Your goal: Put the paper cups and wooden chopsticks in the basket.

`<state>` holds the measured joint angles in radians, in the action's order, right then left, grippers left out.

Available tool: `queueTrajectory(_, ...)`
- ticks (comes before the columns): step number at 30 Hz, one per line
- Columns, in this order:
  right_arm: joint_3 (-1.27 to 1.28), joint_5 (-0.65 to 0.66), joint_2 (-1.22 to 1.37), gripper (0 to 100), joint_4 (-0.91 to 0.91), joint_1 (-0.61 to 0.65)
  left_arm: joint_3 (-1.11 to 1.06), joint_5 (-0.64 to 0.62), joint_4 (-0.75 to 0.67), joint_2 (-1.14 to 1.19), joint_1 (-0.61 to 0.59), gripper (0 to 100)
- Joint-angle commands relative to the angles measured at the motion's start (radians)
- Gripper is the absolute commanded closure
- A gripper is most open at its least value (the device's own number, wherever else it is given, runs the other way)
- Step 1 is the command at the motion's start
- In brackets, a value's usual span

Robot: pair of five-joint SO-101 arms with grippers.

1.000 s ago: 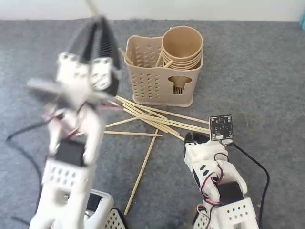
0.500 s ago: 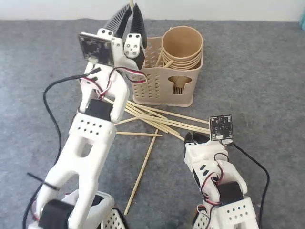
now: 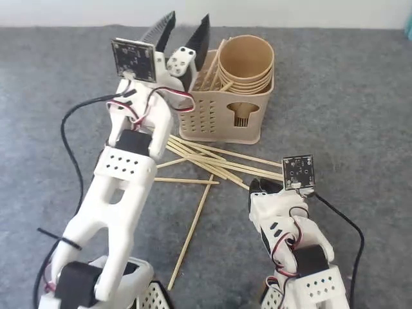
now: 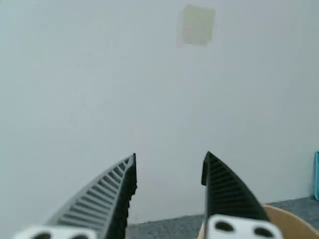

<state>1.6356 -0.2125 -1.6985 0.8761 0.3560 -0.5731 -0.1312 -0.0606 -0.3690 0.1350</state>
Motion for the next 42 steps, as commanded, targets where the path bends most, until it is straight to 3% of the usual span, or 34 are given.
queueTrajectory(1, -0.017, 0.014, -0.018, 94.7, 0.004, -0.012, 0.054, 0.005, 0.181, -0.161, -0.058, 79)
queueTrajectory(8, -0.106, -0.080, -0.007, 94.7, 0.104, 0.059, 0.050, 0.000, 0.878, -0.523, -0.253, 79)
queueTrajectory(12, -0.132, -0.041, -0.007, 94.4, 0.140, 0.143, -0.008, 0.000, 1.089, -0.631, -0.365, 79)
queueTrajectory(16, -0.135, -0.023, -0.007, 94.6, 0.119, 0.196, -0.117, 0.000, 1.194, -0.680, -0.477, 79)
queueTrajectory(20, -0.133, -0.095, -0.005, 94.6, 0.053, 0.263, -0.280, 0.000, 1.214, -0.678, -0.580, 79)
queueTrajectory(27, -0.144, -0.176, 0.122, 94.6, -0.062, 0.337, -0.538, 0.000, 1.008, -0.611, -0.667, 79)
queueTrajectory(36, -0.437, -0.259, 0.769, 94.6, -0.163, 0.341, -0.516, 0.000, 0.890, -0.374, -0.671, 79)
queueTrajectory(42, -0.684, -0.416, 1.214, 94.4, -0.165, 0.343, -0.466, 0.003, 0.786, -0.181, -0.675, 79)
